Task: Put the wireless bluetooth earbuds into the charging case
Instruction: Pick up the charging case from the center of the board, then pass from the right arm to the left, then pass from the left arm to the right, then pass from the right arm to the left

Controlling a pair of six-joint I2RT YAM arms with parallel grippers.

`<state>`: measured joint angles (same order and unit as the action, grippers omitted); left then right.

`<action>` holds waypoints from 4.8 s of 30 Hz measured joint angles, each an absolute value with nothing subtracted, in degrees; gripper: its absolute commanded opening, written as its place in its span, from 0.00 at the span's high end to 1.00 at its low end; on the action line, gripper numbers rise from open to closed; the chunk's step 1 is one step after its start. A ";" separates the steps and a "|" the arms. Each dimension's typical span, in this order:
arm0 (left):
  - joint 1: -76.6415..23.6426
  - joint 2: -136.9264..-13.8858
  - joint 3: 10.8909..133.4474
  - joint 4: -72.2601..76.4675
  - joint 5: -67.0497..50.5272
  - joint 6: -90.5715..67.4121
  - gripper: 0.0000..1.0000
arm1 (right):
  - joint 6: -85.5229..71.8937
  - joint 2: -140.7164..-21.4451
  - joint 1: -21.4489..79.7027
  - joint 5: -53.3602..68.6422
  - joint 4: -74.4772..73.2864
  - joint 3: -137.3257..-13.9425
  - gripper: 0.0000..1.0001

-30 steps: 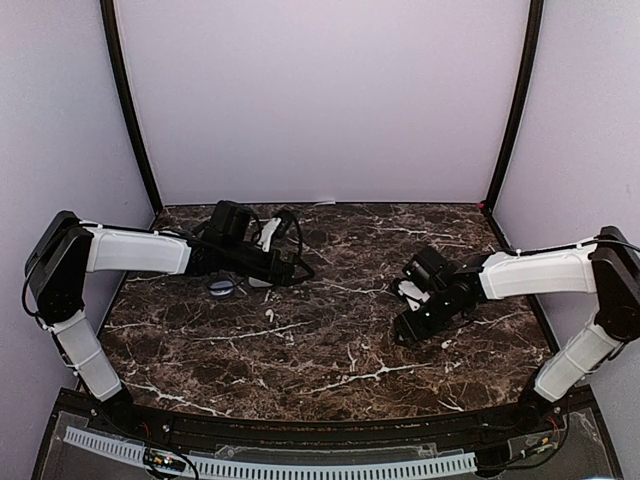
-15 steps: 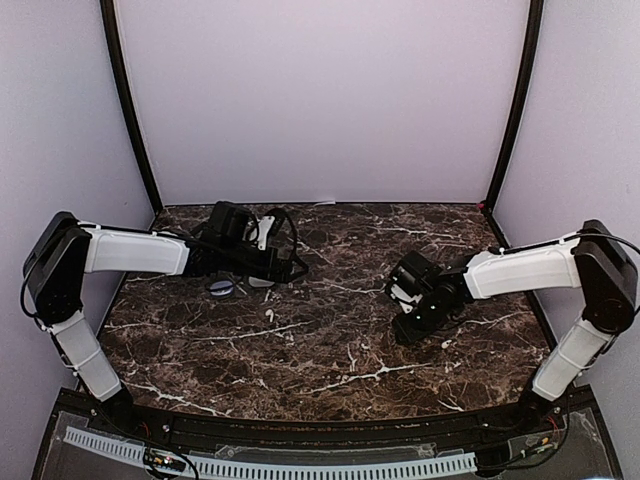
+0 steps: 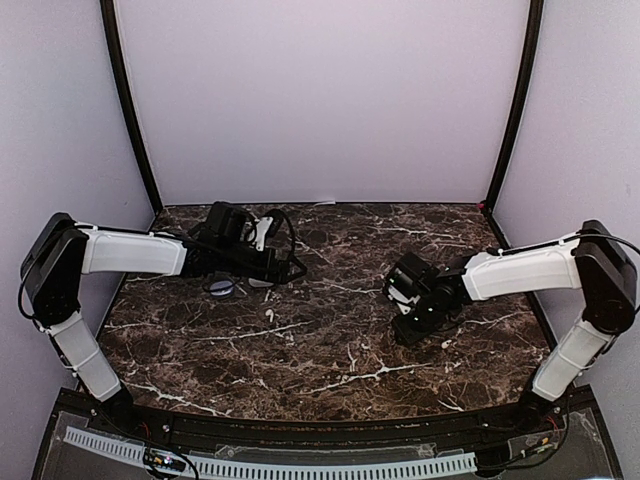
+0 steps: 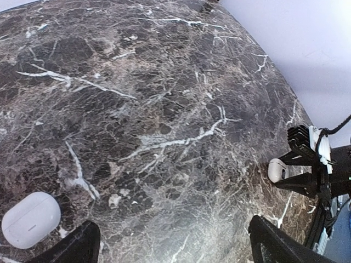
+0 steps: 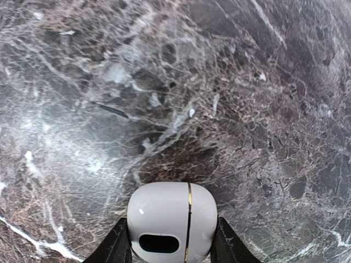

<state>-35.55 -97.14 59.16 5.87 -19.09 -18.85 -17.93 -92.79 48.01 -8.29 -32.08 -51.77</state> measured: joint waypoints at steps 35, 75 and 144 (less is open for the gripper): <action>-44.01 -97.14 55.77 22.20 -41.95 -37.82 0.49 | 3.77 -82.17 61.25 -10.79 -2.50 -51.09 0.68; -45.91 -97.19 54.19 23.77 -40.14 -33.10 0.82 | 2.42 -73.08 58.06 1.17 4.43 -45.74 0.30; -47.16 -93.34 51.33 31.16 -52.27 -15.59 0.86 | -8.27 -80.03 44.84 45.95 8.78 -47.99 0.58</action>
<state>-47.16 -93.34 51.33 31.16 -52.27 -15.59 -8.27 -80.03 44.84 45.95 8.78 -47.99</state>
